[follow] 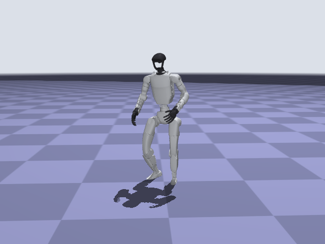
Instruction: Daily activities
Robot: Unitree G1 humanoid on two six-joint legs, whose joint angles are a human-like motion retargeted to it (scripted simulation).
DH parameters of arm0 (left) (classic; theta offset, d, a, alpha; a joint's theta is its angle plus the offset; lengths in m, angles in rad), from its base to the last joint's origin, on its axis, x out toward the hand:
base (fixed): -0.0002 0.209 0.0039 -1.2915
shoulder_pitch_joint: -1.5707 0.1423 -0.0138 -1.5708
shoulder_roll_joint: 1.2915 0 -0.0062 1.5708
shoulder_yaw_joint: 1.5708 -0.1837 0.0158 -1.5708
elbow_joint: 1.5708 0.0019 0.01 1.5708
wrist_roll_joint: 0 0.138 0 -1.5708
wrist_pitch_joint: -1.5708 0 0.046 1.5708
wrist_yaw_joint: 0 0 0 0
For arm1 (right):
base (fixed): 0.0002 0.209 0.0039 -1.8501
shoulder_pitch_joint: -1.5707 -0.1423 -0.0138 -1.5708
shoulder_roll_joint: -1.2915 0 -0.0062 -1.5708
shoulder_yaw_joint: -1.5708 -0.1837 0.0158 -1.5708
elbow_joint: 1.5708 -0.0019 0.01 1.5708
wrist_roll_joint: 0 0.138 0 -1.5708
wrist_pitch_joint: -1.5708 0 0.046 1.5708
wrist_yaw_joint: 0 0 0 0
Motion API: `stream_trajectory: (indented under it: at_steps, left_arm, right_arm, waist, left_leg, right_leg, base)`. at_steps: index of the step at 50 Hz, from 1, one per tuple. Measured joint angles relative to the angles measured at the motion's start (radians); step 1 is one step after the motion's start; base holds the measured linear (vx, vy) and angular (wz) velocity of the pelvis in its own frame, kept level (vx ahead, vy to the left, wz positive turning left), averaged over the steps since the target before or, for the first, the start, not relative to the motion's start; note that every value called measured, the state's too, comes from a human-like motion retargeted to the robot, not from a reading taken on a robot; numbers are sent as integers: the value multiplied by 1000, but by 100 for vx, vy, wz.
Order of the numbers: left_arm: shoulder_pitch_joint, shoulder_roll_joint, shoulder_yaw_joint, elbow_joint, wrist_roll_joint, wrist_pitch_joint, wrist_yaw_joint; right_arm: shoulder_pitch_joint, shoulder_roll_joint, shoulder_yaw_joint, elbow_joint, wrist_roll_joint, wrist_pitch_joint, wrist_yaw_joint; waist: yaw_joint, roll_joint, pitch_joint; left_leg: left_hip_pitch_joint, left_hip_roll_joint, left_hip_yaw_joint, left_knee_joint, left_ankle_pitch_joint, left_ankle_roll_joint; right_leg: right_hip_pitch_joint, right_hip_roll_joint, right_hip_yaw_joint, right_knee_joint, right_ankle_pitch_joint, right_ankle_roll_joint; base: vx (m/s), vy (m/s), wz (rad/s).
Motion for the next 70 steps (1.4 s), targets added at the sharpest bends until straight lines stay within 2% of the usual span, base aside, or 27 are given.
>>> stream_trajectory:
  at_steps: [5,8,11,14,17,22,25,30,33,41,45,48,52,55,62,65,70]
  left_arm:
    - [-74,114,12,-324,121,-37,-10]
    - [-190,173,93,-486,174,-71,78]
    - [-319,189,206,-556,217,-81,203]
    - [-394,158,277,-507,223,-67,289]
    - [-387,108,285,-382,177,-48,305]
    - [-271,42,215,-147,105,-16,207]
    - [-222,31,179,-88,105,-13,134]
    - [-207,33,174,-110,104,-35,82]
    - [-209,28,183,-118,84,-46,75]
    - [-174,31,157,-162,62,-51,-5]
    - [-215,59,153,-279,52,-65,-11]
    - [-334,79,180,-394,39,-91,39]
    - [-506,80,185,-497,29,-117,89]
    - [-538,66,148,-472,10,-110,66]
    - [-280,30,52,-165,-37,-27,-131]
    - [-177,11,80,-95,-43,-17,-180]
    - [-96,-14,154,-108,-106,-22,-210]
  right_arm:
    - [-82,-25,121,-118,-131,-10,33]
    - [-104,-53,193,-160,-223,-17,72]
    - [-108,-70,219,-188,-294,-25,83]
    - [-99,-57,193,-205,-324,-23,44]
    - [-91,-39,127,-214,-297,-18,-32]
    - [-123,-35,-1,-319,-212,-45,-139]
    - [-146,-50,-60,-447,-198,-69,-155]
    - [-167,-72,-133,-647,-198,-92,-157]
    - [-159,-70,-185,-687,-191,-94,-182]
    - [-40,-30,-334,-511,-193,-76,-304]
    - [39,-2,-312,-405,-175,-66,-285]
    - [70,2,-242,-374,-163,-57,-207]
    - [34,-23,-172,-417,-157,-49,-111]
    - [-58,-50,-180,-517,-159,-62,-110]
    - [-301,-63,-309,-850,-319,-100,-233]
    - [-296,-46,-346,-932,-375,-91,-247]
    - [-206,-33,-387,-974,-375,-80,-232]
  waist:
    - [27,42,-28]
    - [51,68,-45]
    - [63,90,-55]
    - [55,112,-52]
    - [40,125,-42]
    - [20,119,-24]
    - [18,111,-20]
    - [24,100,-25]
    - [25,98,-28]
    - [31,105,-21]
    - [43,106,-21]
    - [52,103,-26]
    - [46,99,-26]
    - [31,98,-19]
    - [-6,92,13]
    - [2,94,25]
    - [23,103,35]
  left_leg:
    - [-10,14,2,-50,32,-14]
    - [-15,18,-4,-55,49,-18]
    - [-26,20,-12,-45,57,-19]
    - [-43,26,-18,-37,61,-24]
    - [-60,32,-16,-29,64,-30]
    - [-80,46,-8,-22,68,-34]
    - [-86,54,-7,-20,68,-33]
    - [-101,59,-18,-19,69,-29]
    - [-108,56,-26,-20,76,-28]
    - [-101,44,-37,-36,98,-21]
    - [-90,38,-39,-44,103,-24]
    - [-82,36,-39,-53,108,-30]
    - [-77,38,-36,-53,110,-36]
    - [-82,42,-31,-42,106,-38]
    - [-84,48,-19,-24,101,-31]
    - [-79,47,-14,-31,104,-32]
    - [-76,43,-27,-42,110,-36]
  right_leg:
    - [-3,15,-18,-111,28,8]
    - [4,20,-18,-165,54,15]
    - [10,24,-14,-197,69,11]
    - [8,32,-13,-226,72,11]
    - [2,40,-14,-251,73,15]
    - [-10,57,-10,-285,83,22]
    - [-15,67,-5,-297,90,25]
    - [-28,73,-5,-301,90,24]
    - [-35,72,-7,-298,89,22]
    - [-32,63,-9,-301,84,25]
    - [-19,56,-18,-305,78,27]
    - [-10,52,-25,-303,78,27]
    - [-4,53,-25,-297,82,26]
    - [-4,55,-24,-302,86,28]
    - [-12,61,-5,-301,86,18]
    - [-12,61,-5,-302,84,25]
    - [-6,55,-24,-301,74,31]
  base:
    - [-4,0,0]
    - [-9,-3,5]
    - [-9,-5,4]
    - [-7,-6,-2]
    - [-3,-6,-15]
    - [0,-5,-26]
    - [1,-2,-13]
    - [0,0,0]
    - [0,0,0]
    - [0,0,0]
    - [0,0,0]
    - [0,0,0]
    - [-4,0,7]
    - [0,0,0]
    - [0,-1,-14]
    - [0,0,0]
    - [6,-2,13]
